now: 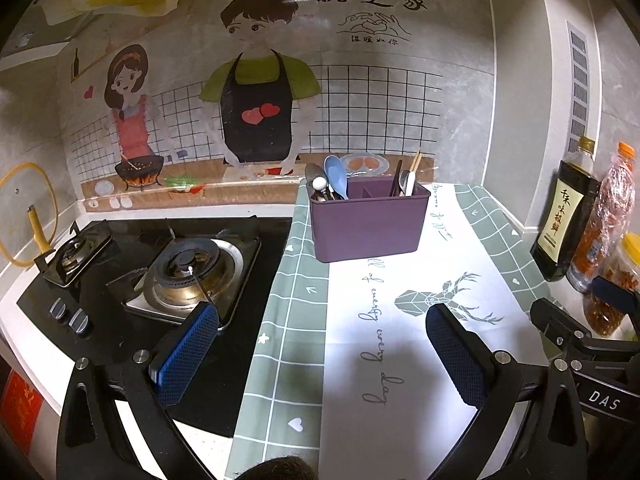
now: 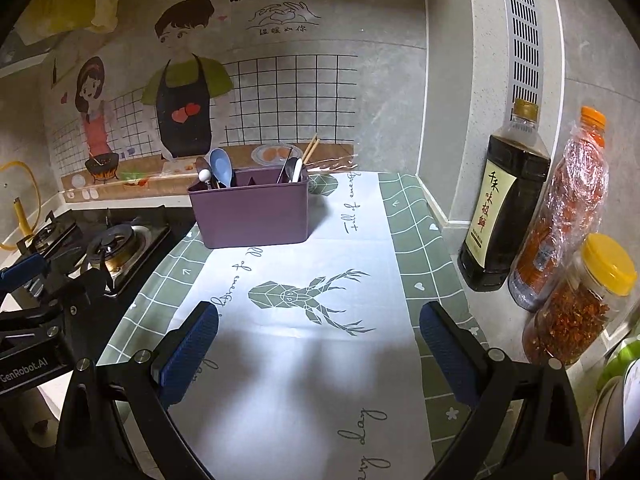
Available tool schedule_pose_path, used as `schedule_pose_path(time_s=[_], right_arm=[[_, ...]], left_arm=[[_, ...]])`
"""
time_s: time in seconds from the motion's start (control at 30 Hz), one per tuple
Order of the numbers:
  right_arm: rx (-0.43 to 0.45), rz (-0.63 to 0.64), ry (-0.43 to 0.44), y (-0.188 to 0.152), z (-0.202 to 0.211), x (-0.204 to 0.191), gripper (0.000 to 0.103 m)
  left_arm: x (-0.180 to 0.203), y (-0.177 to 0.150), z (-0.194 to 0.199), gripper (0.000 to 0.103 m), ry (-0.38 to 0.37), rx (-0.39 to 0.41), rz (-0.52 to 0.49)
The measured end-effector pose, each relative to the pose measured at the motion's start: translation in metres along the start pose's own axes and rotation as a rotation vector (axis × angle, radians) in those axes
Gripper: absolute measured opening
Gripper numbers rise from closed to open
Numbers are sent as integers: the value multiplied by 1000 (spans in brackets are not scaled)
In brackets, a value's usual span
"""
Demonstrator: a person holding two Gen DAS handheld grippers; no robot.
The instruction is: Organize utensils
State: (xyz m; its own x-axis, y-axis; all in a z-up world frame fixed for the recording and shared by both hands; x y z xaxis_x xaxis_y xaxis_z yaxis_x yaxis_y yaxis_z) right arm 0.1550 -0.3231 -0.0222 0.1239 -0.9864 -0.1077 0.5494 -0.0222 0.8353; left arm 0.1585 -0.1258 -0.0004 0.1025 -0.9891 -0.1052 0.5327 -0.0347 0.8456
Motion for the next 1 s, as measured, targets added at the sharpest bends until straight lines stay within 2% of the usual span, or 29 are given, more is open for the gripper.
schedule_pose_path(time_s=[1.0], right_arm=[[4,-13,5,-2,3,-1,100]], left_arm=[[2,-6,2,103,-14,-12,-6]])
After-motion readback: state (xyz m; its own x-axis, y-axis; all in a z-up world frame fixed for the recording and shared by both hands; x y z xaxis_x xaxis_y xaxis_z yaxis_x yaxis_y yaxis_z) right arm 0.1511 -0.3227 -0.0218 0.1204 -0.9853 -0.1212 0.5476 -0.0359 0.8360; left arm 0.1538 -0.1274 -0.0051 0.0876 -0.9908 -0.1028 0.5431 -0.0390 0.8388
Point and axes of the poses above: each gripper's, at about its wrist camera, not at the fingertips, and z roughly against the way its jaws point, x to its right, y to its top, the point moved 1 cm from there along -z, roughly the way its jaws point, and after that the axes turned 8 degrees about y, right-handed, at the moved point
